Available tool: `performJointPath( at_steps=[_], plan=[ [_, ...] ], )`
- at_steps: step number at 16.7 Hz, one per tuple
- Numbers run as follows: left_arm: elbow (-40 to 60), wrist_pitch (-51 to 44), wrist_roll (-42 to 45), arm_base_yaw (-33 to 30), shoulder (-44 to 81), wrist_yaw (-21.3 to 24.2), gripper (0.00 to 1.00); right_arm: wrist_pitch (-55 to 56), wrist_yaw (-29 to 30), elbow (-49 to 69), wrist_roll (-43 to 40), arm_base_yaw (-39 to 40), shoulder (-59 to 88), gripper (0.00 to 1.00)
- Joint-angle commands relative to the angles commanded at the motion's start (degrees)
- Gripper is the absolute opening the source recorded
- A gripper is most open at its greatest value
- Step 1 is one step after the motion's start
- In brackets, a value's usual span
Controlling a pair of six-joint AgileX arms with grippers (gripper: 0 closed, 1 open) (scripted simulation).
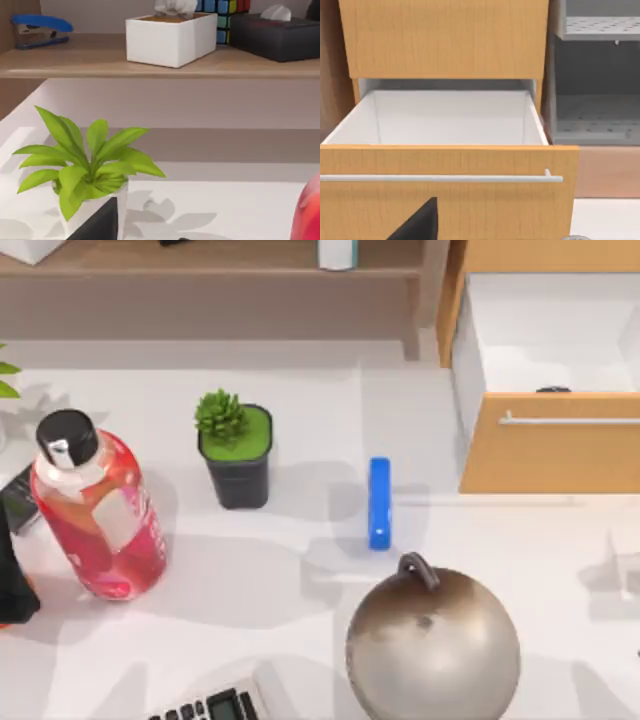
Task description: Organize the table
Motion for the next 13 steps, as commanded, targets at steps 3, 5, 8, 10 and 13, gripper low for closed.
performJointPath(
  at_steps=[3, 5, 8, 10, 13],
  plan=[
    [0.0, 0.0, 0.0, 0.0, 0.0, 0.0, 1.0, -0.4, -0.1, 0.5, 0.0, 0.1, 0.6, 1.0],
    [0.0, 0.0, 0.0, 0.0, 0.0, 0.0, 1.0, -2.3, -0.3, 3.4, 0.1, 0.5, 3.5, 1.0],
    [0.0, 0.0, 0.0, 0.0, 0.0, 0.0, 1.0, -7.6, -0.6, 11.9, 0.1, 1.3, 12.3, 1.0],
    [0.0, 0.0, 0.0, 0.0, 0.0, 0.0, 1.0, -12.3, -0.7, 20.1, 0.0, 2.0, 21.2, 1.0],
    [0.0, 0.0, 0.0, 0.0, 0.0, 0.0, 1.0, -20.6, -0.7, 35.3, -0.3, 3.0, 38.2, 1.0]
  ],
)
